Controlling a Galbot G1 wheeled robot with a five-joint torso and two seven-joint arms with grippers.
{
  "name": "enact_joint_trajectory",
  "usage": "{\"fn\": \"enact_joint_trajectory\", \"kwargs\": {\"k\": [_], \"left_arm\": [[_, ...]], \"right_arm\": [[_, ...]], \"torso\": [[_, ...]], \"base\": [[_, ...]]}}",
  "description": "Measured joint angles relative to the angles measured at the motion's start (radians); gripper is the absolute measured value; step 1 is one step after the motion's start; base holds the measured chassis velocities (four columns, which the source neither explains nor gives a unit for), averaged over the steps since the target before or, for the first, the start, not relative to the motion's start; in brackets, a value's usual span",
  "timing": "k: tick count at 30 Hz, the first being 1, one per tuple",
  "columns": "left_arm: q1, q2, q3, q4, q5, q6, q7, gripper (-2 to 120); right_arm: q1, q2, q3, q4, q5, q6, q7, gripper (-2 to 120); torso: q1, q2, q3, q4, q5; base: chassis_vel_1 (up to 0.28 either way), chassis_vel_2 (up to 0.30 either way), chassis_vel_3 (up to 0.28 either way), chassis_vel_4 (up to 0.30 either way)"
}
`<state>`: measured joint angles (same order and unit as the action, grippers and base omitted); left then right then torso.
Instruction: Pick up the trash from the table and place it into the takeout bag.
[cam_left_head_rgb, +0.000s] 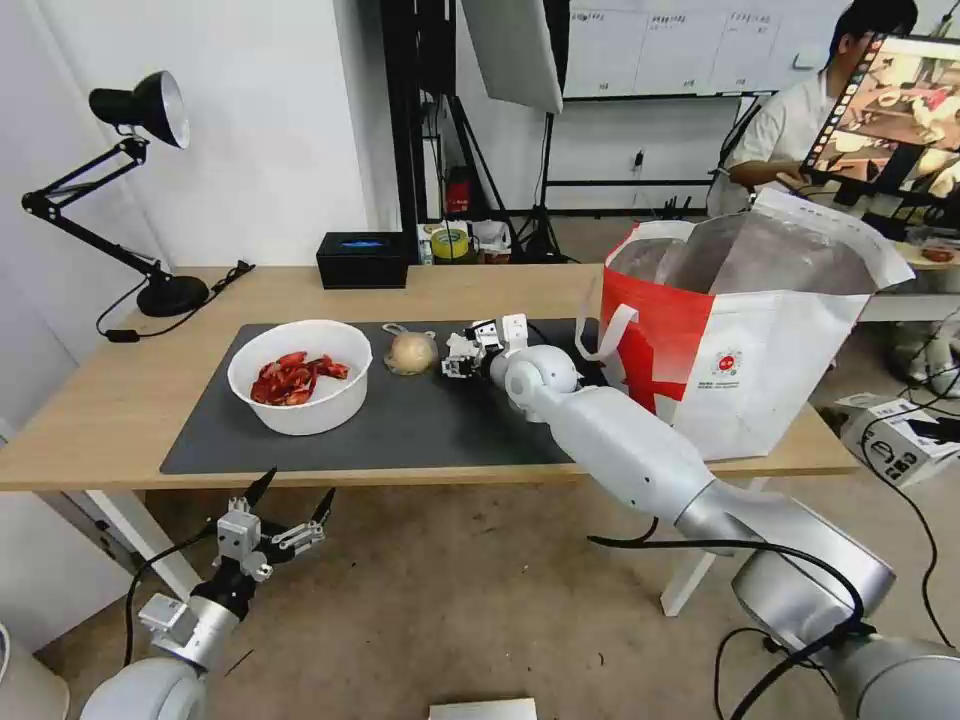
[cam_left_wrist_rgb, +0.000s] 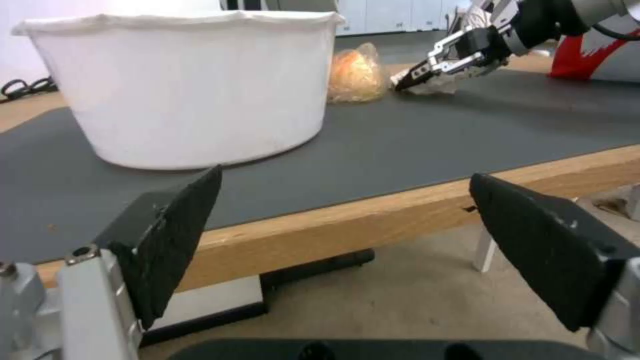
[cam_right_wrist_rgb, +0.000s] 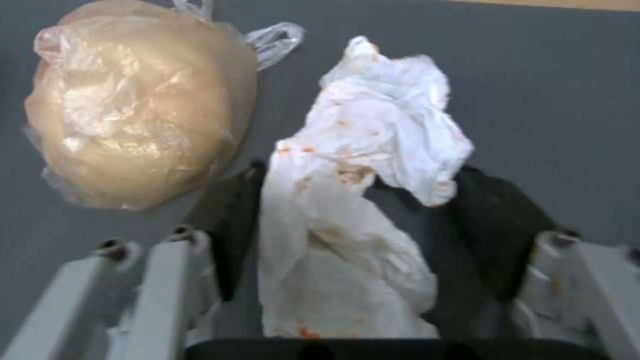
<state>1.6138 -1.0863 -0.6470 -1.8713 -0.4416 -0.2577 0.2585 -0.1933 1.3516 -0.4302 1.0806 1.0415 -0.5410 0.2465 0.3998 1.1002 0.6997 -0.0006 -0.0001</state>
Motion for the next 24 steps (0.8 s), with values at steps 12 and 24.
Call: {"fn": "enact_joint_trajectory", "kwargs": {"k": [12,24], "left_arm": [[0.005,-0.001,-0.002,-0.004,0.0,-0.007,0.0,100],[-0.003,0.001,0.01,-0.01,0.002,-0.005,-0.002,100]], "right_arm": [[-0.008,-0.027,-0.005,0.035,0.007,-0.009,0.002,19],[-0.037,-0.105,0.024,0.134,-0.019,0.045,-0.019,0]], "torso": [[0.0,0.0,0.0,0.001,0.0003],[0.0,0.0,0.0,0.0006,0.0003]], "base": [[0.0,0.0,0.0,0.0],[0.0,0.0,0.0,0.0]]}}
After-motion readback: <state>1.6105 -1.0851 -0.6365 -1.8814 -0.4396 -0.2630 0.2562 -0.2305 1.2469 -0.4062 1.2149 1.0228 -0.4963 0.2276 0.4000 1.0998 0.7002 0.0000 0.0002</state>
